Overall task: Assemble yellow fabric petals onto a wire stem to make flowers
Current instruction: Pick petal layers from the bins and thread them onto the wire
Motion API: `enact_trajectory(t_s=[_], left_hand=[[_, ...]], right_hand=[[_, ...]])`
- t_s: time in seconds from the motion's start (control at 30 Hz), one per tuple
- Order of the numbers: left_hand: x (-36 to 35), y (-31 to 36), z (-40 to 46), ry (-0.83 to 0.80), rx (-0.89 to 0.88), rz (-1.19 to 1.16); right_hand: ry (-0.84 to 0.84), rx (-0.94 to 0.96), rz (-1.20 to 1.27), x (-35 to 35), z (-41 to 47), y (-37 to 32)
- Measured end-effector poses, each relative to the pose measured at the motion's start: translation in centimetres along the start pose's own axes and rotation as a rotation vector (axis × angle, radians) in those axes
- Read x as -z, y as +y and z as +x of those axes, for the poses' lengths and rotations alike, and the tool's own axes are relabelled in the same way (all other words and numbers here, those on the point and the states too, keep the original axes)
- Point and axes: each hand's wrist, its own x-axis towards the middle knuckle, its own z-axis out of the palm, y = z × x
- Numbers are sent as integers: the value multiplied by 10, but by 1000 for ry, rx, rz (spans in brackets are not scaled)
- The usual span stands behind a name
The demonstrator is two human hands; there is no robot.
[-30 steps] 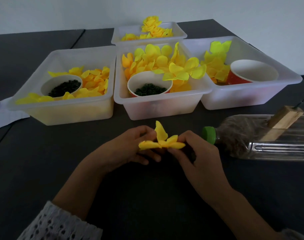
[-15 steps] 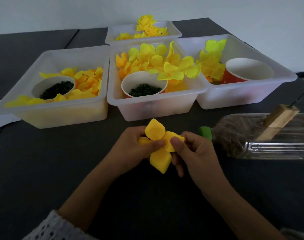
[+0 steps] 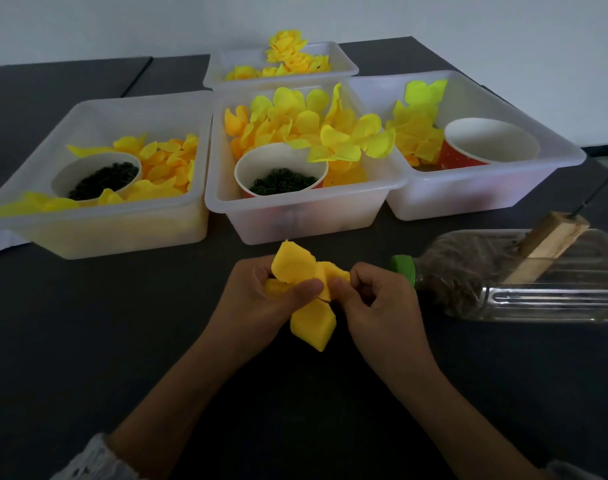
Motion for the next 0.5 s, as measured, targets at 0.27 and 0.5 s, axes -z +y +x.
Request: enact_trajectory(t_s=[0.27,0.5], left_hand=[[-5,6,-10,65,-68,215],[6,21,-47,124,4,161]], right_hand=[[-14,151,55,4,-8,-3],[-235,74,296,14,-33,-14]])
